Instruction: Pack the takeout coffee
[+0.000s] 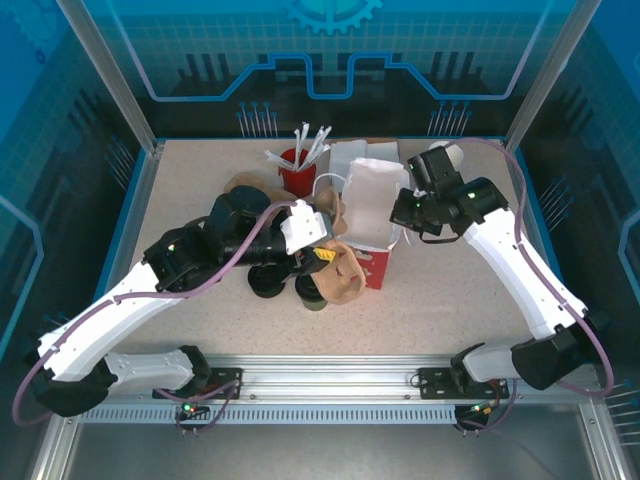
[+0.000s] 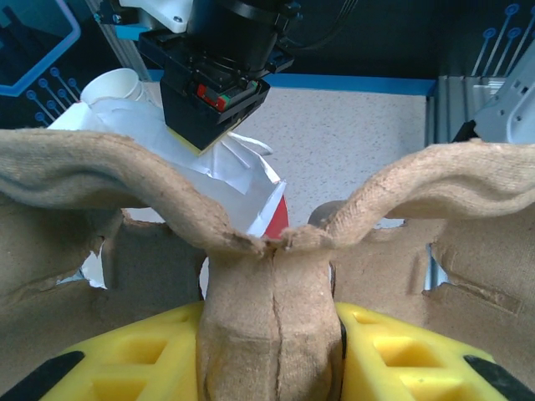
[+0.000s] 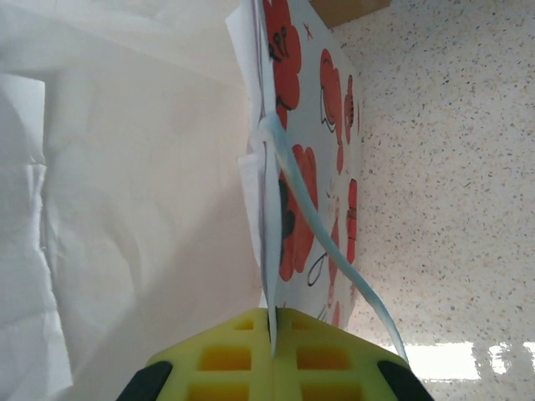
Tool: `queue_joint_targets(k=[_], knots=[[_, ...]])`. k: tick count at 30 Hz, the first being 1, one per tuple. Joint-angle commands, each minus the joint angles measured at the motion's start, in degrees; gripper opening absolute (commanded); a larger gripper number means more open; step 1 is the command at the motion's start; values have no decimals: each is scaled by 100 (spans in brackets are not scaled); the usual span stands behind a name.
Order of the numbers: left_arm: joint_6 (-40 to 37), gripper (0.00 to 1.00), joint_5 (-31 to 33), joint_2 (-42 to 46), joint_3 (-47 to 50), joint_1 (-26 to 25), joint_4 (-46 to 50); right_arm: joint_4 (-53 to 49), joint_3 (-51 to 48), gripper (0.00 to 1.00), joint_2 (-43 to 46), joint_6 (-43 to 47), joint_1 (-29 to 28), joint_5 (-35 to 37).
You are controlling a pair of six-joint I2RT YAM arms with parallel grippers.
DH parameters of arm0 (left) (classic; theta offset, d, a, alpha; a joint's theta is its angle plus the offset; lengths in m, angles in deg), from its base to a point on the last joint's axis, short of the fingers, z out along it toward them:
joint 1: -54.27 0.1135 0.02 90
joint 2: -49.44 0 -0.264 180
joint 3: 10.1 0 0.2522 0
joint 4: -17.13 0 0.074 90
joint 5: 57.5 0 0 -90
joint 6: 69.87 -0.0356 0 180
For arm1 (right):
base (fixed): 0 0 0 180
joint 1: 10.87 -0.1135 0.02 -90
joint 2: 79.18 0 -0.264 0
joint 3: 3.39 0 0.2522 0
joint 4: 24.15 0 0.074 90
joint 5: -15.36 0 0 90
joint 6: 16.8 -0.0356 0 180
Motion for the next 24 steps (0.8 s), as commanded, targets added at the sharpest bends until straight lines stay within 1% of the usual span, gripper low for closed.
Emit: queue_joint_targets(k=[1, 9, 17, 24], knots=[[139, 39, -498, -28, -272, -21, 93, -375, 32, 0, 290, 342, 49, -254], [159, 40, -790, -248, -536, -30, 142, -609, -169, 0, 779, 565, 19, -531], [202, 40, -980, -743, -1147, -69, 549, -835, -348, 0, 1183, 651, -95, -666], [153, 41, -1040, -1004, -1438, -81, 735, -717, -704, 0, 1388, 731, -157, -878]])
